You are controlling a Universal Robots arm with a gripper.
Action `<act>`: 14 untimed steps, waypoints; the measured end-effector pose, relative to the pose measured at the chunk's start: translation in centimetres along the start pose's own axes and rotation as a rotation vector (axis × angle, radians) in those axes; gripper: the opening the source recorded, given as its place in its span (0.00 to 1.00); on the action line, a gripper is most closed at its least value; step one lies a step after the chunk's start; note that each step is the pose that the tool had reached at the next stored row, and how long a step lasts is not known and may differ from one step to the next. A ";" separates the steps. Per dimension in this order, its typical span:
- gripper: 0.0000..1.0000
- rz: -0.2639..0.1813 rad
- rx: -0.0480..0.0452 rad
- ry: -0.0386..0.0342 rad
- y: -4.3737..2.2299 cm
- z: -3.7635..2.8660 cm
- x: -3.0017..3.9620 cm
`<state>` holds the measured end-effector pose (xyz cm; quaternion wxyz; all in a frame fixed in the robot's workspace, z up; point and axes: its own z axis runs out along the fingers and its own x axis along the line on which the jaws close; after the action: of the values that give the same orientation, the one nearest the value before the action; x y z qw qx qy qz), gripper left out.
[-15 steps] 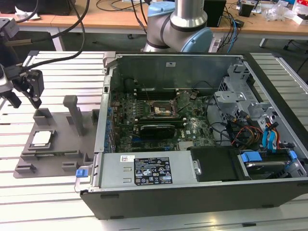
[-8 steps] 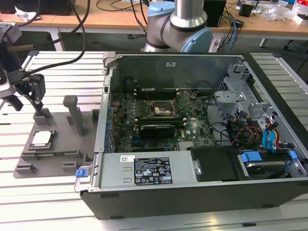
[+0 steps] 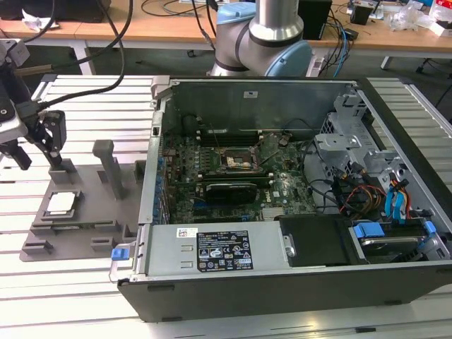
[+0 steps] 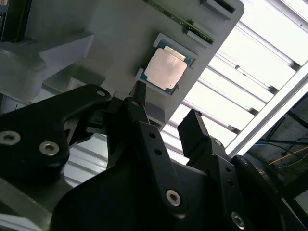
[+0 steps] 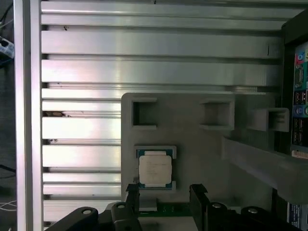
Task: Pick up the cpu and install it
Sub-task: 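Pick up the cpu and move it towards the insertion slot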
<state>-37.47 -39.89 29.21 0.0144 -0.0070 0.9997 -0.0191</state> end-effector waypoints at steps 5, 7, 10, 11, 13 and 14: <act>0.55 0.000 -0.0001 -0.0002 0.01 0.22 0.04; 0.55 0.000 -0.0001 -0.0002 0.02 0.43 0.04; 0.55 0.000 -0.0001 -0.0002 0.03 0.64 0.05; 0.55 0.000 -0.0001 -0.0002 0.03 0.70 0.05; 0.55 0.000 -0.0001 -0.0003 0.04 0.87 0.06; 0.55 0.000 -0.0001 -0.0001 0.04 0.91 0.06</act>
<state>-37.51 -39.89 28.30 0.0144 -0.0072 0.9997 -0.0191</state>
